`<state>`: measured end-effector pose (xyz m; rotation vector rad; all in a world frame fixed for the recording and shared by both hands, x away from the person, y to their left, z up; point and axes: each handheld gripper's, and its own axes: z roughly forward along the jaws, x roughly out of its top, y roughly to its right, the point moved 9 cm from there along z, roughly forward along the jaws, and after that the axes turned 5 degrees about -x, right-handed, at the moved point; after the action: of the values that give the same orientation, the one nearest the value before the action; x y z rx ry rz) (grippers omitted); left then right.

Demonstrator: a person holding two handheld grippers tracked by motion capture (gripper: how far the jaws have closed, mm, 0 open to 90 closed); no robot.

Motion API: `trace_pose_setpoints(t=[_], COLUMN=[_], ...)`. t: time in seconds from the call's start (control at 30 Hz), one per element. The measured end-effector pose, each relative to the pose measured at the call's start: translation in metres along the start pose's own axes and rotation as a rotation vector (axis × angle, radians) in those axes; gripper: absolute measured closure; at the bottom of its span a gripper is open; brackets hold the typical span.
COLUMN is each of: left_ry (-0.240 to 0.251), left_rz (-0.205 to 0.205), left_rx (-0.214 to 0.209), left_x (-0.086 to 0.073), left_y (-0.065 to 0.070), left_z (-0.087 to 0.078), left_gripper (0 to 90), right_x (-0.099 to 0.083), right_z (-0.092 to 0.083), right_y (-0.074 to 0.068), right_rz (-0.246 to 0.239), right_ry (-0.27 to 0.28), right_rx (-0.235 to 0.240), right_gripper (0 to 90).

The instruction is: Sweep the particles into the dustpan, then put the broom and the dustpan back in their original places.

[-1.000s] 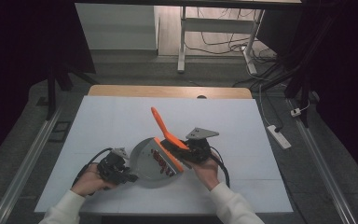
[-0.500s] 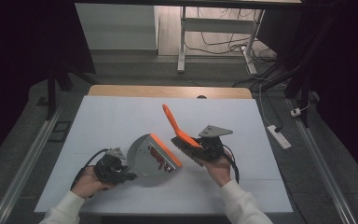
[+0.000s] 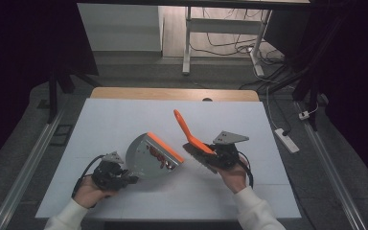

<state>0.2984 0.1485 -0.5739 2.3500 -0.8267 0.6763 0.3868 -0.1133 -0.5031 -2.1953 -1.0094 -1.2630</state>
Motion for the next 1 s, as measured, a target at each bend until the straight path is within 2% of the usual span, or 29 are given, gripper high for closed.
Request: trace_pose_setpoints(t=[0.1, 0.2, 0.53, 1.0], left_ry=[0.026, 0.038, 0.071, 0.109], left_rz=[-0.028, -0.049, -0.081, -0.156], left_rx=[0.017, 0.014, 0.043, 0.07], left_x=[0.0, -0.001, -0.002, -0.007], left_y=[-0.001, -0.001, -0.006, -0.013], left_z=[-0.003, -0.004, -0.009, -0.013], left_gripper=[61.6, 61.6, 61.6, 61.6], right_x=[-0.002, -0.005, -0.012, -0.033], right_z=[-0.006, -0.01, -0.02, -0.036], right_y=[0.003, 0.006, 0.015, 0.027], right_rz=[0.004, 0.005, 0.011, 0.028], right_ry=[-0.001, -0.006, -0.019, -0.062], right_rx=[0.0, -0.004, -0.02, -0.042], right_gripper=[70.0, 70.0, 69.9, 69.9])
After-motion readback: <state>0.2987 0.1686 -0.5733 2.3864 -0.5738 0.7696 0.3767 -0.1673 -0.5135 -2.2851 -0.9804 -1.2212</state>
